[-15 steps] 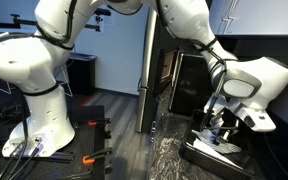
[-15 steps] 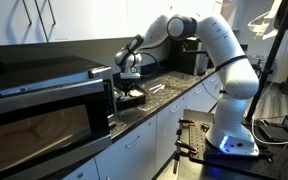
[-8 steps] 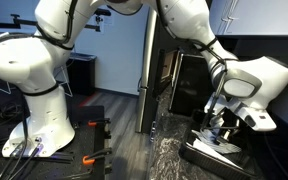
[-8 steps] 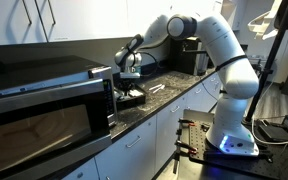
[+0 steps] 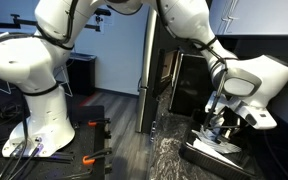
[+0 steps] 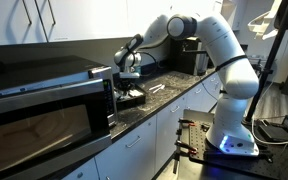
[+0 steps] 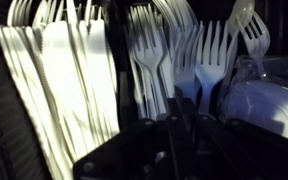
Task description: Remove one fork from the black tray
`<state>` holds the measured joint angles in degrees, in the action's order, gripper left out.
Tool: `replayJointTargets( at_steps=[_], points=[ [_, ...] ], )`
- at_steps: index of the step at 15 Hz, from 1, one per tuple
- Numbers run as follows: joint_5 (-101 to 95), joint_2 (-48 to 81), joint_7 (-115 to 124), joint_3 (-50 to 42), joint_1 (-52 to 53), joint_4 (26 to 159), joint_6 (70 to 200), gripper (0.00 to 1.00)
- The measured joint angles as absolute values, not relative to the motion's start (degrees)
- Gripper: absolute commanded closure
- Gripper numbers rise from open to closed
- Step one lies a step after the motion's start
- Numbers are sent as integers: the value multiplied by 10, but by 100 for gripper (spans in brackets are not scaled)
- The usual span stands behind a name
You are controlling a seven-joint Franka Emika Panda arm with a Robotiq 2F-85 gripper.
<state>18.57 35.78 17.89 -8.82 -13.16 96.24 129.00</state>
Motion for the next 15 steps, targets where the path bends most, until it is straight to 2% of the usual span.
replayJointTargets(
  at_steps=[1, 4, 6, 7, 8, 15],
  points=[
    [186, 358, 179, -88, -132, 962, 1290, 67],
    [186, 358, 175, -87, -132, 962, 1290, 63],
    [186, 358, 169, -87, -132, 960, 1292, 70],
    [186, 358, 168, -87, -132, 959, 1295, 70],
    [186, 358, 168, -86, -132, 959, 1296, 76],
    [186, 358, 167, -82, -132, 958, 1299, 77]
  ],
)
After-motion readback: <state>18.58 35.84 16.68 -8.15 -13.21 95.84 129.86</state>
